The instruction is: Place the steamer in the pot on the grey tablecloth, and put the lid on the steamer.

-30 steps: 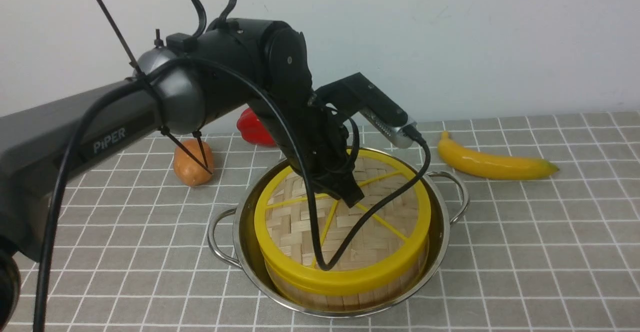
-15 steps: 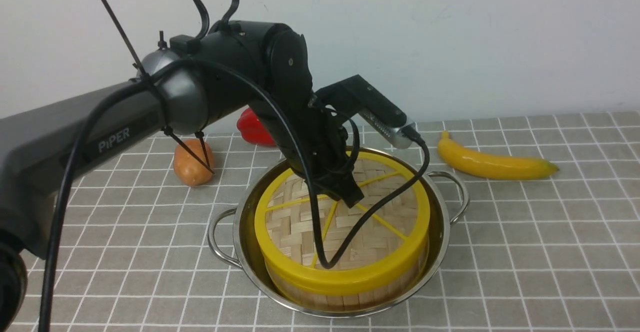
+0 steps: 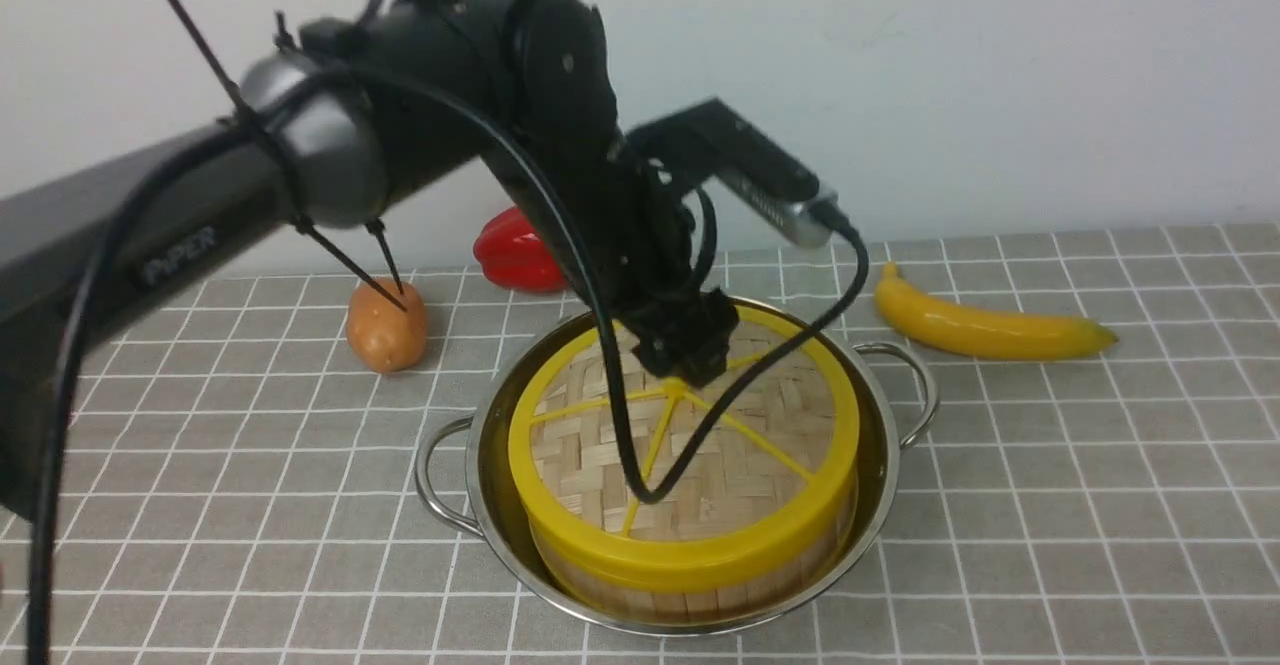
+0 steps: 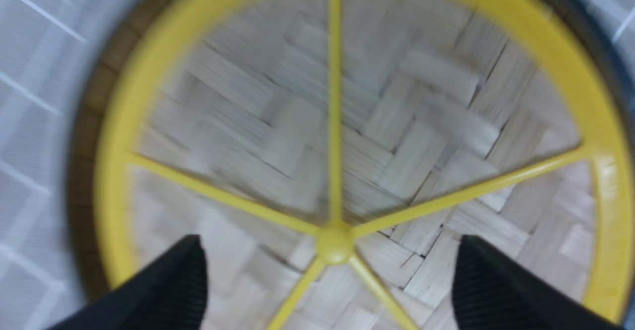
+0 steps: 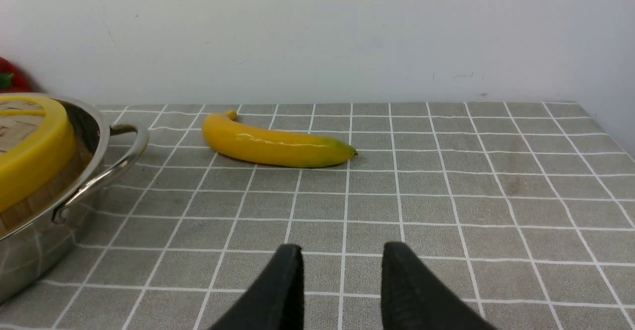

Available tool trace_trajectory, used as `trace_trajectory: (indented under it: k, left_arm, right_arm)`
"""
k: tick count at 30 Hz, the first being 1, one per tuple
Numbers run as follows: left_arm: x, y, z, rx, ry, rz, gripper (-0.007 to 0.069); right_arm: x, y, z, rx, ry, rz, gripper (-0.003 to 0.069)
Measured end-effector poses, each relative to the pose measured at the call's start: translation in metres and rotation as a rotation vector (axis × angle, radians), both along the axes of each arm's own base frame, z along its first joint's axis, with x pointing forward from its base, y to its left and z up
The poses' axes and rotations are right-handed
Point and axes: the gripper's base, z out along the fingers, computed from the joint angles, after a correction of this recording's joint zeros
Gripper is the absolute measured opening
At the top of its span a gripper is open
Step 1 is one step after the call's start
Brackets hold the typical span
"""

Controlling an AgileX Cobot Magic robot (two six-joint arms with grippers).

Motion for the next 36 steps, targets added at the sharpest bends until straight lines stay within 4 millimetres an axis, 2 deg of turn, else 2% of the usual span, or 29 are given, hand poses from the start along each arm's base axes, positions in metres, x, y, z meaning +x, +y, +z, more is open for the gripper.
trace_trajectory:
  k: [1,2,3,5,6,7,10,15,22,26,28,29,31,33,35,36]
  left_arm:
    - [0.000,0.000,0.000,0.002,-0.001,0.002,0.0647]
    - [-0.003,0.005,0.026,-0.005,-0.057,0.008,0.0671]
    - [-0.005,0.007,0.035,-0.009,-0.077,0.011,0.0675]
    - [-0.015,0.016,0.077,-0.038,-0.188,0.038,0.0684]
    - [-0.015,0.017,0.080,-0.040,-0.195,0.038,0.0684]
    - [-0.022,0.021,0.101,-0.066,-0.248,0.045,0.0679]
    - [-0.029,0.025,0.123,-0.108,-0.315,0.052,0.0645]
    - [-0.028,0.025,0.133,-0.145,-0.386,0.057,0.0543]
    - [-0.024,0.024,0.131,-0.150,-0.412,0.059,0.0406]
    - [-0.041,0.042,0.132,-0.152,-0.433,0.078,0.0329]
    - [-0.069,0.076,0.143,-0.192,-0.501,0.133,0.0274]
    - [-0.072,0.079,0.144,-0.197,-0.509,0.139,0.0270]
    - [-0.111,0.125,0.152,-0.256,-0.641,0.240,0.0219]
    - [-0.133,0.148,0.148,-0.286,-0.708,0.310,0.0195]
    - [-0.160,0.173,0.132,-0.298,-0.762,0.401,0.0177]
    - [-0.165,0.177,0.128,-0.300,-0.766,0.420,0.0175]
  right_arm:
    - [0.000,0.000,0.000,0.000,0.000,0.000,0.0243]
    - [0.000,0.000,0.000,0.000,0.000,0.000,0.0243]
    - [0.000,0.000,0.000,0.000,0.000,0.000,0.0243]
    - [0.000,0.000,0.000,0.000,0.000,0.000,0.0243]
    - [0.000,0.000,0.000,0.000,0.000,0.000,0.0243]
    - [0.000,0.000,0.000,0.000,0.000,0.000,0.0243]
    - [0.000,0.000,0.000,0.000,0.000,0.000,0.0243]
    - [0.000,0.000,0.000,0.000,0.000,0.000,0.0243]
    - [0.000,0.000,0.000,0.000,0.000,0.000,0.0243]
    - [0.000,0.000,0.000,0.000,0.000,0.000,0.0243]
    - [0.000,0.000,0.000,0.000,0.000,0.000,0.0243]
    - [0.000,0.000,0.000,0.000,0.000,0.000,0.0243]
    - [0.000,0.000,0.000,-0.001,0.000,0.000,0.0243]
    - [0.000,0.000,0.000,0.000,0.000,0.000,0.0243]
    - [0.000,0.000,0.000,0.000,0.000,0.000,0.0243]
    - [0.000,0.000,0.000,0.000,0.000,0.000,0.0243]
